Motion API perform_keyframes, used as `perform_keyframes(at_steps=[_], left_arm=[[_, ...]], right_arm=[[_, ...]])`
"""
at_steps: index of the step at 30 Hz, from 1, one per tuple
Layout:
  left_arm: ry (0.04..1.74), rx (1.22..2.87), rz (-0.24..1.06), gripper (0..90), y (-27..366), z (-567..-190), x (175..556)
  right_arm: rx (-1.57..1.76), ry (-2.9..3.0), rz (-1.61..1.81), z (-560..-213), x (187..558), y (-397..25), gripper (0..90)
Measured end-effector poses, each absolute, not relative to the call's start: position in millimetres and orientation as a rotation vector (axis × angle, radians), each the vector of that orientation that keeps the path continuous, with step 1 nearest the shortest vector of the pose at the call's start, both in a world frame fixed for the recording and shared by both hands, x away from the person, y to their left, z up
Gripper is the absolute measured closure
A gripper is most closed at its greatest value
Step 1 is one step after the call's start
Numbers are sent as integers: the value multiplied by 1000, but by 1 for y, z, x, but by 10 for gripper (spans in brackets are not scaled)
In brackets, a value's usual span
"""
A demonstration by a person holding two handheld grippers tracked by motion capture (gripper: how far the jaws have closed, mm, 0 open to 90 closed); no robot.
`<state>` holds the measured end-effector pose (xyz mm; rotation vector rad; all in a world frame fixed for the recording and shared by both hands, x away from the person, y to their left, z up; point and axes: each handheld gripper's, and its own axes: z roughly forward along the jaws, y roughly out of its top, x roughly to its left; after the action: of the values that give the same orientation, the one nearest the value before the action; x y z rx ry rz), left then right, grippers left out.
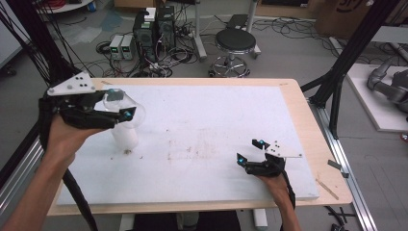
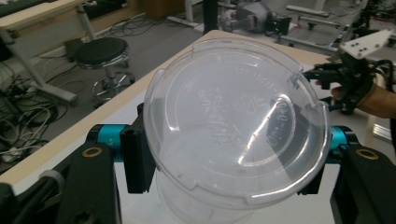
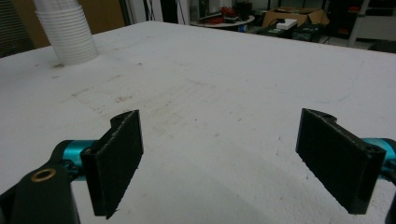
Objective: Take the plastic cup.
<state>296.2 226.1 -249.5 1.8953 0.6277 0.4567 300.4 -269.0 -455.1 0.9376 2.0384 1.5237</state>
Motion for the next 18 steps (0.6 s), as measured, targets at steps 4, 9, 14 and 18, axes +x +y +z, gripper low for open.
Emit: perform_keyframes(at_steps=[4,9,14,18], left_arm=[[559,1875,391,367,212,-264,292],[423,1813,326,383,198,-289,289],[361,1761,251,381,191,-318,292],[348,1736,211,375,190,-340,296]], right_arm=[[937,2039,1526,-455,301,-270,149],[937,2046,1520,-455,301,-269,149],[937,2041,1518,-455,301,-269,149],[943,2042,1518,-455,301,-269,149]])
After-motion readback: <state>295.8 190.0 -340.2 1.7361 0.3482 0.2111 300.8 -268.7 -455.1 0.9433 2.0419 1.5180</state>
